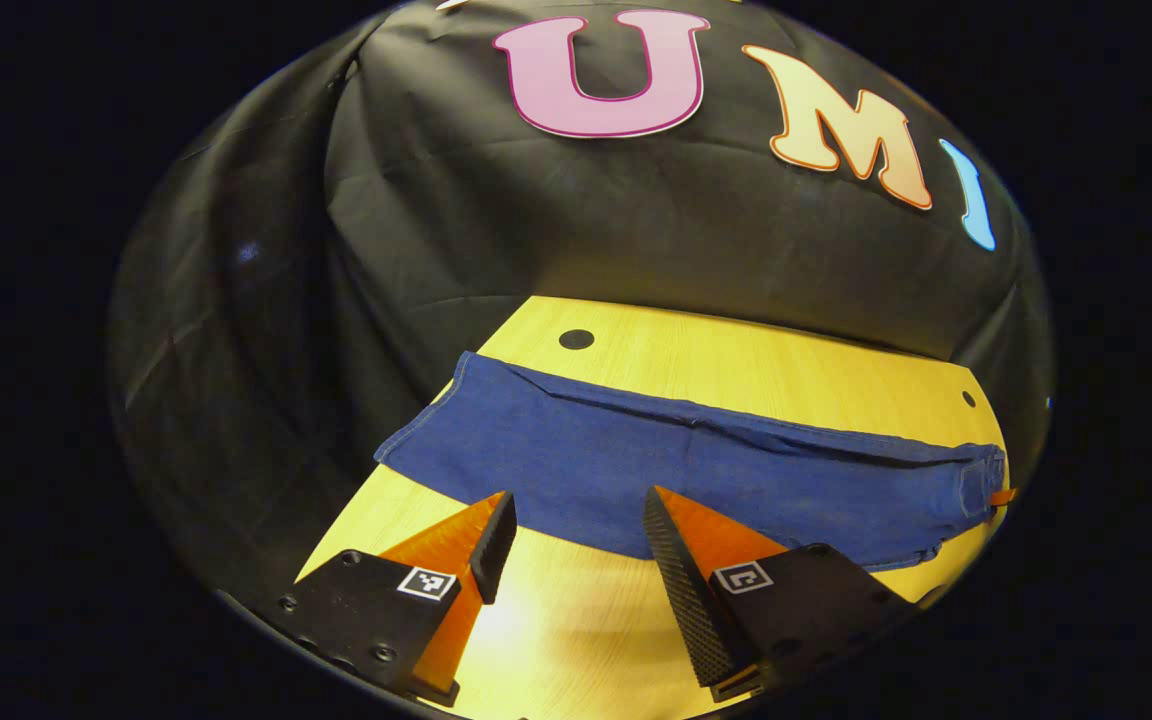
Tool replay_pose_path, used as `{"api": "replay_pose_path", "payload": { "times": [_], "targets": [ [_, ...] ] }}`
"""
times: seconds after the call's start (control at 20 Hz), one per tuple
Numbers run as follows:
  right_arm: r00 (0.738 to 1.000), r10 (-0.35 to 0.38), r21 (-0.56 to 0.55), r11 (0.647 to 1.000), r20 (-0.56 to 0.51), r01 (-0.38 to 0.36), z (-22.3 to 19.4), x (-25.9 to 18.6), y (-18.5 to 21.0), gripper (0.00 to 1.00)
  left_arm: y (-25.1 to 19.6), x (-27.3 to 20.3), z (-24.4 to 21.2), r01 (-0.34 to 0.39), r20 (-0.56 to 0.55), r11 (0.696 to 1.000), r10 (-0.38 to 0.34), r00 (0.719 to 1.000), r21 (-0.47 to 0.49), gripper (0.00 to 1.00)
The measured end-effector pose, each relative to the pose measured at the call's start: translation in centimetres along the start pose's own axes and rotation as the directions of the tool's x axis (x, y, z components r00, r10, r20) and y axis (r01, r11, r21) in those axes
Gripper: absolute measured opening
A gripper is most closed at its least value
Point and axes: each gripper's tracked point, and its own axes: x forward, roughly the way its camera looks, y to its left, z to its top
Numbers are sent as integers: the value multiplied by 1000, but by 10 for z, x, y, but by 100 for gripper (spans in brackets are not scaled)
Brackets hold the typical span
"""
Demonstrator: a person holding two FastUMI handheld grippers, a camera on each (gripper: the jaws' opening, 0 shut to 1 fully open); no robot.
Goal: Grasp the waist and the cuffs of the jeans and fold them to make the two legs overlap; first hold the waist and fold one-third of the jeans toward the cuffs, then hold the cuffs and fold the remaining one-third in the same direction to finish folding.
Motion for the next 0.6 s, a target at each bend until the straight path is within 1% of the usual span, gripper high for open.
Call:
{"api": "replay_pose_path", "payload": {
  "times": [0.05,0.1,0.15,0.2,0.25,0.3,0.45,0.55,0.6],
  "targets": [
    [1000,4,6,1000,9,-4,0,0,1,19,1,1,-2,-6,3,1000,6,1000,4,78],
    [1000,3,9,1000,17,-4,-1,-2,1,12,1,2,-2,-11,5,1000,11,1000,8,78],
    [1000,1,13,1000,22,-1,-1,2,1,12,1,2,-2,-13,6,1000,13,1000,9,78],
    [1000,-9,14,1000,29,9,0,-4,2,9,1,1,-1,-13,8,1000,13,1000,8,78],
    [999,-20,14,1000,33,20,0,-4,3,8,1,2,-1,-16,9,1000,16,1000,5,72],
    [999,-29,16,999,35,28,1,-5,2,6,-1,1,0,-18,12,1000,18,1000,2,79],
    [998,-50,25,998,35,49,-2,-5,2,5,-5,3,1,-7,16,1000,7,1000,-4,82],
    [997,-64,27,998,39,63,-2,-8,2,5,-4,1,5,0,36,1000,0,999,1,87],
    [996,-72,33,997,42,71,-2,-10,3,5,0,1,6,6,40,1000,-6,999,9,91]
  ]
}}
